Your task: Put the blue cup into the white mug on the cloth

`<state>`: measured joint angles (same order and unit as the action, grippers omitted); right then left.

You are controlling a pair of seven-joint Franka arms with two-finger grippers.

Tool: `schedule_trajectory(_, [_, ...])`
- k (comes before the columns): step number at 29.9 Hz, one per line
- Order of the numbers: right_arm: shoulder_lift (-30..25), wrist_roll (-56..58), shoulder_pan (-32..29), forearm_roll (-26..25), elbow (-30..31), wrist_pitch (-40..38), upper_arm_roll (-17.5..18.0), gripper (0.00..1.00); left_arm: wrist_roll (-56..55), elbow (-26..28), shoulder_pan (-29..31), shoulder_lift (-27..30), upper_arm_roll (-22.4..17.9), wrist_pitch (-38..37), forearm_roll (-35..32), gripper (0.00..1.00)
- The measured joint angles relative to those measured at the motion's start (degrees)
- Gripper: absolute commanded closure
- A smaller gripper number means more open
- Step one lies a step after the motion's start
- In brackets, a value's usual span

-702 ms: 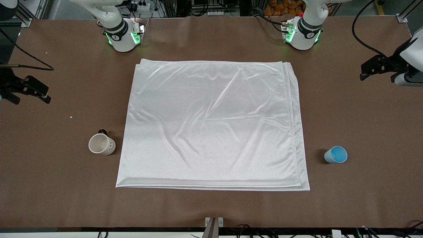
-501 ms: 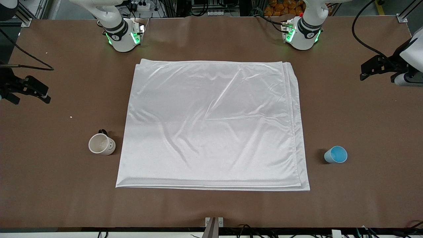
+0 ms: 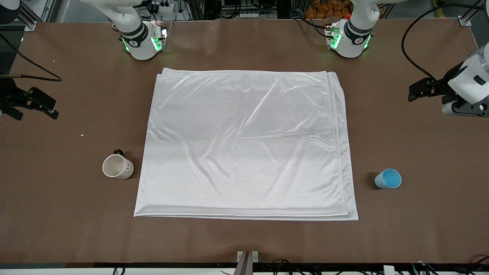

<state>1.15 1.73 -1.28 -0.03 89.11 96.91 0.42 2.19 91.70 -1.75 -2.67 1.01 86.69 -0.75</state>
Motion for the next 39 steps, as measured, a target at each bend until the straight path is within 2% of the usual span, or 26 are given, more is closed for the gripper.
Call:
schedule_trajectory(9, [0.0, 0.0, 0.0, 0.0, 0.0, -1.24, -0.03, 0.0, 0.0, -0.06, 0.02, -4.34, -0.03, 4.86, -1.4, 0.0])
schedule_trajectory(20, [0.72, 0.0, -0.38, 0.0, 0.44, -6.41, -0.07, 0.0, 0.1, -0.08, 1.47, -11.96, -0.44, 11.85, -2.86, 0.0])
schedule_trajectory(31, [6.36, 0.04, -0.92, 0.02, 2.54, -9.56, 0.03, 0.0, 0.27, -0.14, 4.63, -19.69, -0.53, 21.5, -2.88, 0.0])
schedule_trajectory(39, [9.91, 0.04, -0.89, 0.03, 6.64, -5.21, 0.1, 0.0, 0.32, -0.16, 5.05, -24.47, -0.5, 28.99, -2.88, 0.0])
